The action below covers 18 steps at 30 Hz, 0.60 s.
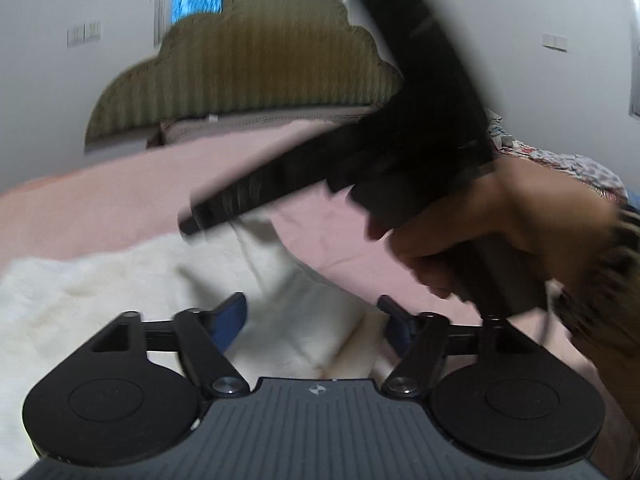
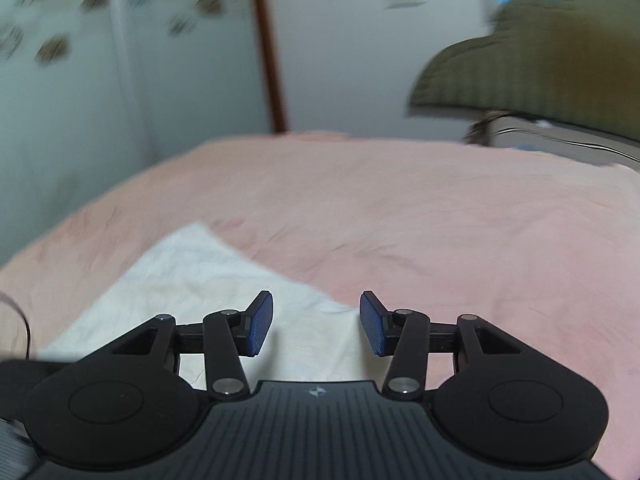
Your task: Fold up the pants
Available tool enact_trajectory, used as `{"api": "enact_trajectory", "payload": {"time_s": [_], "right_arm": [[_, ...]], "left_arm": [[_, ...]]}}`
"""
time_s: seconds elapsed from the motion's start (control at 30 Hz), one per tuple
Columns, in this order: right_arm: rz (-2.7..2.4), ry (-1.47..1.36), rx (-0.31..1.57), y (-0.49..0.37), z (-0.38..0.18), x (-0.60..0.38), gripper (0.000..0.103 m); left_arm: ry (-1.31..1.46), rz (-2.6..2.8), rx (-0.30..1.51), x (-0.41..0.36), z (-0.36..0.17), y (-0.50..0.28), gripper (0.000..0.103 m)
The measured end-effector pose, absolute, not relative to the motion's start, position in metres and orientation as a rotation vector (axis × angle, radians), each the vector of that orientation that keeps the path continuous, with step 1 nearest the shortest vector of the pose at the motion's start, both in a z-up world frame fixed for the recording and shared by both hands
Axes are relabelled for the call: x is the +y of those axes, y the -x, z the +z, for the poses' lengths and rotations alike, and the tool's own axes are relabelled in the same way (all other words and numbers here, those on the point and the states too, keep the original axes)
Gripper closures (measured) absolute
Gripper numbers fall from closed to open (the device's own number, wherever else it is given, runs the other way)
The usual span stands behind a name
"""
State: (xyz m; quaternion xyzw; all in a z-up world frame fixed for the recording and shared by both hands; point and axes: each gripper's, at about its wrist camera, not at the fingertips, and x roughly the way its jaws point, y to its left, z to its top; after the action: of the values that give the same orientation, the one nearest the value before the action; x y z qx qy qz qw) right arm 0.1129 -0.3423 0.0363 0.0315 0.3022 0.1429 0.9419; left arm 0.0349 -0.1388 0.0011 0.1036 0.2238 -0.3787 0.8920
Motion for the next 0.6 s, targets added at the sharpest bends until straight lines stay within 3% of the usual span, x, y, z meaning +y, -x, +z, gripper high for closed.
{"api": "enact_trajectory", "payload": {"time_s": [0.07, 0.23, 0.33, 0.47, 0.53, 0.6], "right_arm": [[0.266, 0.038, 0.672, -0.122, 0.026, -0.332, 0.057], [0.133, 0.124, 0.667, -0.113, 0.020, -0.329, 0.056], [0.211, 0.110, 0.588, -0.097, 0.035, -0.312, 0.056], [0.331, 0.178, 0.651, -0.092, 0.024, -0.287, 0.056], [0.254, 0.273, 0.725, -0.100, 0.004, -0.285, 0.057], [0.247, 0.192, 0.710, -0.097, 0.003, -0.296, 0.057]], "left_arm": [[-0.237, -0.804, 0.439, -0.118, 0.008, -0.032, 0.017], [-0.277, -0.588, 0.306, -0.067, 0.023, -0.059, 0.010], [-0.181, -0.488, 0.365, -0.051, 0.031, -0.108, 0.012], [-0.201, -0.436, 0.559, -0.062, 0.003, -0.164, 0.026], [-0.240, -0.435, 0.631, -0.071, -0.019, -0.179, 0.025], [-0.244, -0.428, 0.613, -0.071, -0.024, -0.180, 0.026]]}}
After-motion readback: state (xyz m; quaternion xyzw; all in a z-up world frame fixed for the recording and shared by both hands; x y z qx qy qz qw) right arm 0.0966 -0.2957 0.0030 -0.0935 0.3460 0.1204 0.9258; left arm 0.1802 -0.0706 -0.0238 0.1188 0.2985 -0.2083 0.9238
